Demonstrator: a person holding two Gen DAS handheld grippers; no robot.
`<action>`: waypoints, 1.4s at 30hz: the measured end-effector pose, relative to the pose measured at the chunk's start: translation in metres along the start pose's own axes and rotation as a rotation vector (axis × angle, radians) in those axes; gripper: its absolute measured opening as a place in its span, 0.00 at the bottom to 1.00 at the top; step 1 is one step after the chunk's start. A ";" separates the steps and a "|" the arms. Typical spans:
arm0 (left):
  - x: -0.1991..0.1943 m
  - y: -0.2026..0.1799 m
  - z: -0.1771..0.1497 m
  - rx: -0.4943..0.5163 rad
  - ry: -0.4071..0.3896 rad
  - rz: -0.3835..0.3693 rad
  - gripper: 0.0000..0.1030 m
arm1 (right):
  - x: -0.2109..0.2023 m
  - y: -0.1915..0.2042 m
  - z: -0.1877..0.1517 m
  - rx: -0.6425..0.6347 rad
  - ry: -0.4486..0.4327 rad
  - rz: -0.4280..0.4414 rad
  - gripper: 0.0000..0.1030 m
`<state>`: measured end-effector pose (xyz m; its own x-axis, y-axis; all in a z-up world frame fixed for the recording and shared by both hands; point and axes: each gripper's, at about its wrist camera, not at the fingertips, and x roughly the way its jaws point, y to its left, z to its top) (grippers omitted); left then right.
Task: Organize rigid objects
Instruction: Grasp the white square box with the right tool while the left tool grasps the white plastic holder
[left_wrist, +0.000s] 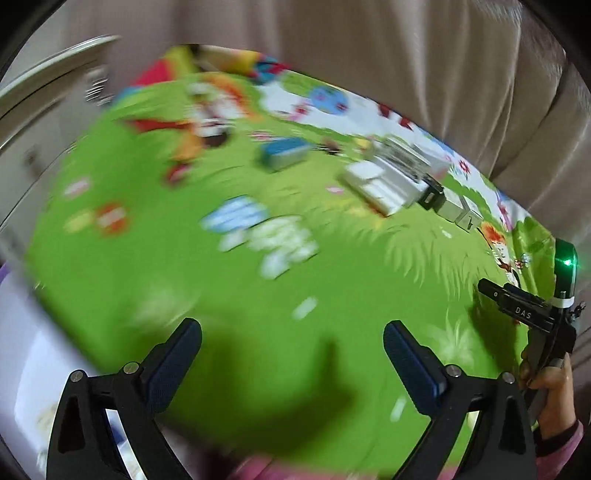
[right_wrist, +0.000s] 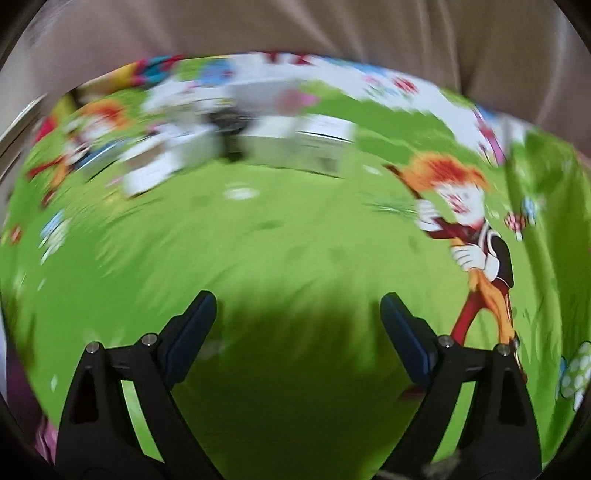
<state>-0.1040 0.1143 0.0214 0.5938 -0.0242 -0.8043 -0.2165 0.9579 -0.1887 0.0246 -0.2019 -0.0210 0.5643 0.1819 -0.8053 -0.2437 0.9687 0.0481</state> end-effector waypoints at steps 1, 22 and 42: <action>0.016 -0.011 0.009 0.017 0.005 0.010 0.97 | 0.006 -0.007 0.004 0.020 0.009 0.007 0.90; 0.125 -0.058 0.113 -0.341 -0.019 0.109 0.99 | 0.080 -0.034 0.102 0.045 -0.050 -0.011 0.44; 0.149 -0.065 0.134 -0.008 0.007 0.256 1.00 | 0.087 -0.027 0.100 -0.005 -0.041 0.007 0.61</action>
<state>0.1024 0.0867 -0.0109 0.5134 0.2167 -0.8304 -0.3650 0.9309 0.0173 0.1591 -0.1955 -0.0339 0.5947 0.1960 -0.7797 -0.2520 0.9664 0.0507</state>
